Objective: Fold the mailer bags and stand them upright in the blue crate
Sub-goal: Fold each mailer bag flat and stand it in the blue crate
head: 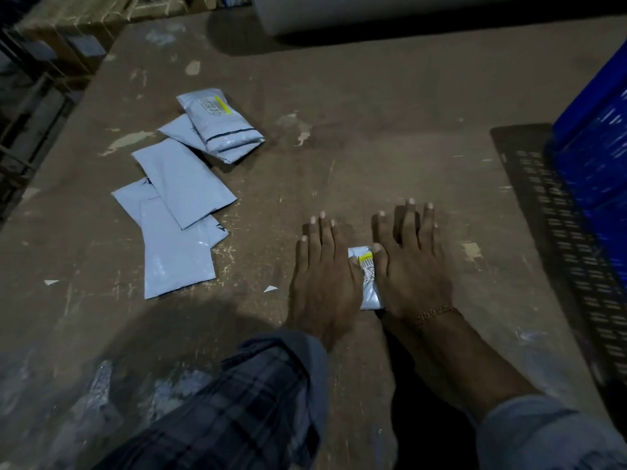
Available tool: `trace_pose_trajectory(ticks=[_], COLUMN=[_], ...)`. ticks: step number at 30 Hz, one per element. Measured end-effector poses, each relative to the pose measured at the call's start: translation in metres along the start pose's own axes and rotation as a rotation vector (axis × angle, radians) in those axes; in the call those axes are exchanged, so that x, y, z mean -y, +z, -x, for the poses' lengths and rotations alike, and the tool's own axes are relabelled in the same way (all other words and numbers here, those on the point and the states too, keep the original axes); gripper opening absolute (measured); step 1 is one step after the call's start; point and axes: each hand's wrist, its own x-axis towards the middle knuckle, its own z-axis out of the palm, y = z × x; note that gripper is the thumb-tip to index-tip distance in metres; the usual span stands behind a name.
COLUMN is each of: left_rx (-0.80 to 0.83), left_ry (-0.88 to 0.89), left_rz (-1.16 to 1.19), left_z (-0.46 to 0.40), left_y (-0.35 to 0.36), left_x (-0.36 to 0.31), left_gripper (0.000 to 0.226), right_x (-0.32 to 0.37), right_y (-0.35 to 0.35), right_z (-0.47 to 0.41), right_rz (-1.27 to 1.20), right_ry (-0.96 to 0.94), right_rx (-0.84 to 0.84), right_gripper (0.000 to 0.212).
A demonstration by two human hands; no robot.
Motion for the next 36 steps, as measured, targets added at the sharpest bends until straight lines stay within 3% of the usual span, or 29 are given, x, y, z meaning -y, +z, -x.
trace_pose_trajectory(ticks=[3, 8, 14, 20, 26, 33, 36], left_rx=[0.024, -0.034, 0.043, -0.009, 0.080, 0.025, 0.081], left_ry=[0.067, 0.022, 0.172, 0.063, 0.260, 0.073, 0.202], left_rz=[0.008, -0.024, -0.002, -0.027, -0.023, -0.102, -0.083], left_z=[-0.009, -0.007, -0.010, -0.011, -0.008, -0.009, -0.009], left_y=[-0.003, -0.002, -0.005, -0.004, -0.007, 0.005, 0.000], left_x=[0.007, 0.000, 0.013, 0.001, 0.022, 0.001, 0.014], left_gripper=[0.068, 0.066, 0.068, 0.066, 0.065, 0.066, 0.067], right_x=[0.001, 0.000, 0.001, -0.001, 0.001, 0.001, 0.000], right_y=[-0.001, 0.003, 0.007, 0.007, 0.005, 0.005, 0.006], right_z=[0.019, 0.022, 0.013, 0.026, 0.026, 0.008, 0.012], right_rz=[-0.005, -0.014, -0.034, -0.020, -0.054, -0.062, -0.053], right_ry=[-0.022, -0.032, 0.010, -0.005, 0.013, 0.029, 0.008], right_rx=[-0.014, -0.013, 0.000, 0.021, 0.020, 0.046, 0.032], right_gripper=[0.060, 0.059, 0.061, 0.060, 0.060, 0.062, 0.062])
